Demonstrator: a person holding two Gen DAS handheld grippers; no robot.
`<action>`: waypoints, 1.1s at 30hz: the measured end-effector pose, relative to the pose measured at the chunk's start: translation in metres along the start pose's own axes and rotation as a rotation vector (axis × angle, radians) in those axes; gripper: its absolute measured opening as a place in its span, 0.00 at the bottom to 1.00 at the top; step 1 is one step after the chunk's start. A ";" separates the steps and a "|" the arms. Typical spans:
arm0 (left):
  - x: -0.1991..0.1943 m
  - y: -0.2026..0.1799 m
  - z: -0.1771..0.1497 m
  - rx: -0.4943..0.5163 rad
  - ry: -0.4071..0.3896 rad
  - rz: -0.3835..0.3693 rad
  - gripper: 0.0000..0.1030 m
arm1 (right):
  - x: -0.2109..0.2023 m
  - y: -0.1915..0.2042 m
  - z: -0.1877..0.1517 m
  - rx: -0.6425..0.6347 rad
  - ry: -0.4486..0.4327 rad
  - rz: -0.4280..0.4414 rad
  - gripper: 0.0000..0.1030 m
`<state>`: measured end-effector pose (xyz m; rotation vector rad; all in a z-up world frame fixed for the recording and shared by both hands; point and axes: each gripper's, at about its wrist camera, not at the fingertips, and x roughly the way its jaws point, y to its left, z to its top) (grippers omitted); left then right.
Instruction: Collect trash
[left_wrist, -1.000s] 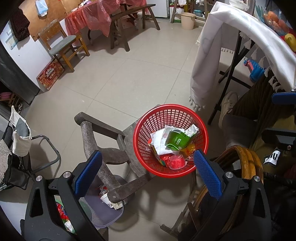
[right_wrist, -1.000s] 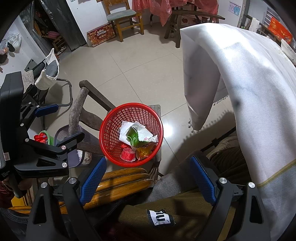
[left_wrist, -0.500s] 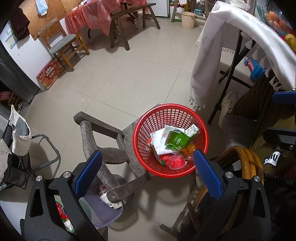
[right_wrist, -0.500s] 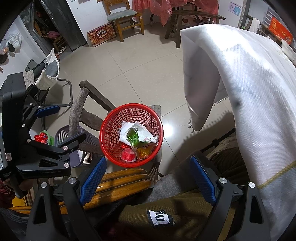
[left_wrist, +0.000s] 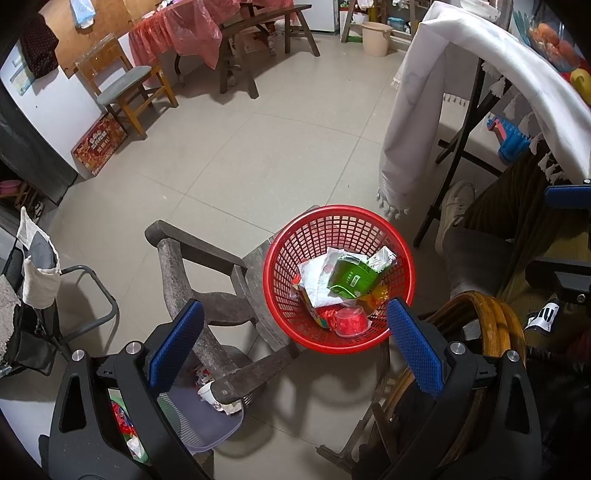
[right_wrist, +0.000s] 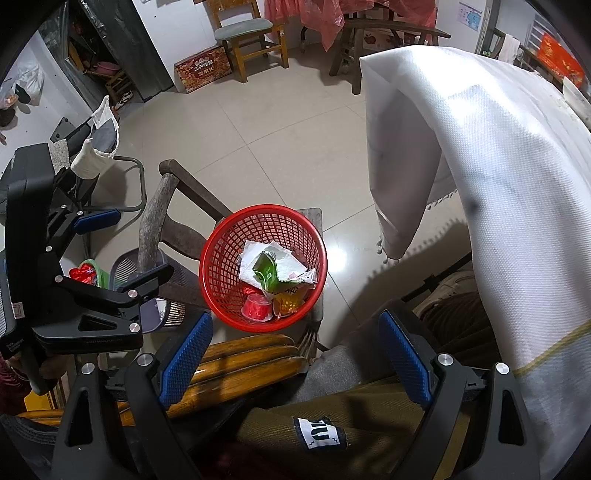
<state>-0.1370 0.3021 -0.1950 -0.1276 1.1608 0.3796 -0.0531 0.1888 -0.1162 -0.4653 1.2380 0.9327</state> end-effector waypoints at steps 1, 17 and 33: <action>0.000 0.000 0.000 -0.002 0.002 -0.002 0.93 | 0.000 0.000 0.000 0.000 0.000 0.000 0.87; 0.000 0.001 0.000 -0.002 0.004 -0.001 0.93 | 0.000 0.000 0.000 0.000 0.000 0.001 0.87; 0.001 0.000 0.000 -0.002 0.009 0.013 0.93 | -0.001 -0.001 0.000 0.001 -0.001 0.002 0.87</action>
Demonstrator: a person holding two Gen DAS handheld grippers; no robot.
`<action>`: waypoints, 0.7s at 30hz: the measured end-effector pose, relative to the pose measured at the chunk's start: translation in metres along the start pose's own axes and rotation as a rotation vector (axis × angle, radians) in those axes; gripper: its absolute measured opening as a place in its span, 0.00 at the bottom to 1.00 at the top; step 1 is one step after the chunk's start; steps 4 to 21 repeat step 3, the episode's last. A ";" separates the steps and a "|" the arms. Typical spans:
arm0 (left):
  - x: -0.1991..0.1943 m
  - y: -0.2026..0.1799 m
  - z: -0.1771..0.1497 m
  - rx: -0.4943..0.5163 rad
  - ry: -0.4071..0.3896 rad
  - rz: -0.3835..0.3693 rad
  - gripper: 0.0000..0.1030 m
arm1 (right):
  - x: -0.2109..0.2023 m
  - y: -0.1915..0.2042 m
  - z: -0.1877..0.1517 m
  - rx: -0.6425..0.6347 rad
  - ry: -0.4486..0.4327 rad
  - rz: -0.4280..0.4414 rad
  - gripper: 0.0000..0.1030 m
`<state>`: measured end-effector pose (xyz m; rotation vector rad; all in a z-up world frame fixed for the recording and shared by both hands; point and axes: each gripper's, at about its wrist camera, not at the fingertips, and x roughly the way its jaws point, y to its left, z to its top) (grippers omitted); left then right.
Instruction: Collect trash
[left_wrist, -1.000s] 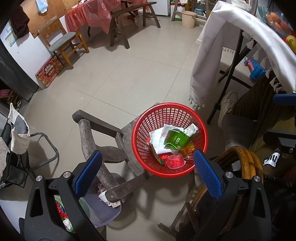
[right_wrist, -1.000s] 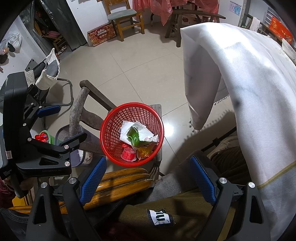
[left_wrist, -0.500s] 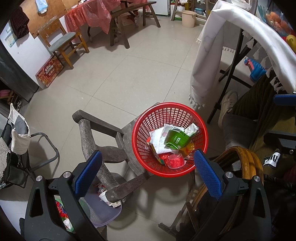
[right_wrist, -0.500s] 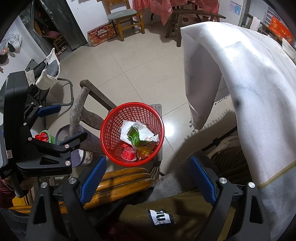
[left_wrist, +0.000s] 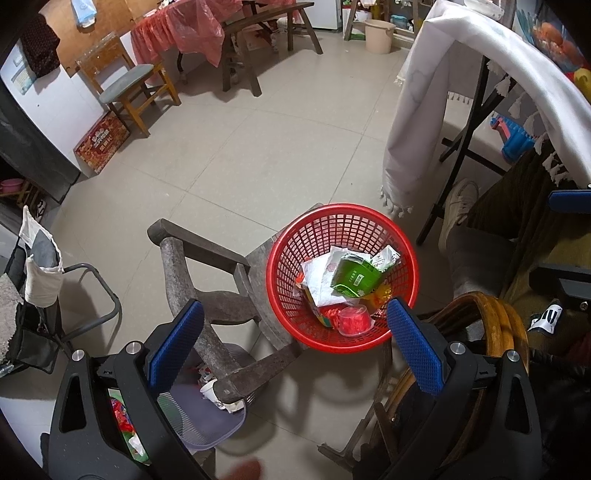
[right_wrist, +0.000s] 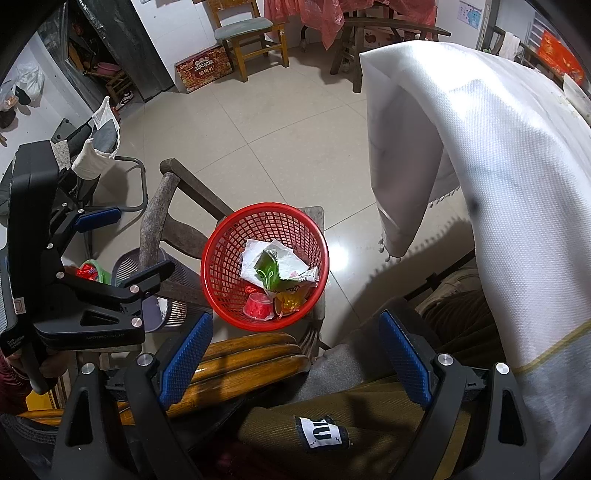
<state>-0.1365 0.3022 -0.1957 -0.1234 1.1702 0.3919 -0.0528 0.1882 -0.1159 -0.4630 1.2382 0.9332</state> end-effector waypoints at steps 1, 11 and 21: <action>0.000 0.000 0.000 0.000 -0.001 0.001 0.93 | 0.000 0.000 -0.001 0.000 0.000 0.001 0.87; -0.001 0.001 0.000 -0.006 -0.001 0.000 0.93 | -0.001 0.001 -0.002 0.001 -0.001 0.002 0.87; -0.001 0.001 0.000 -0.006 -0.001 0.000 0.93 | -0.001 0.001 -0.002 0.001 -0.001 0.002 0.87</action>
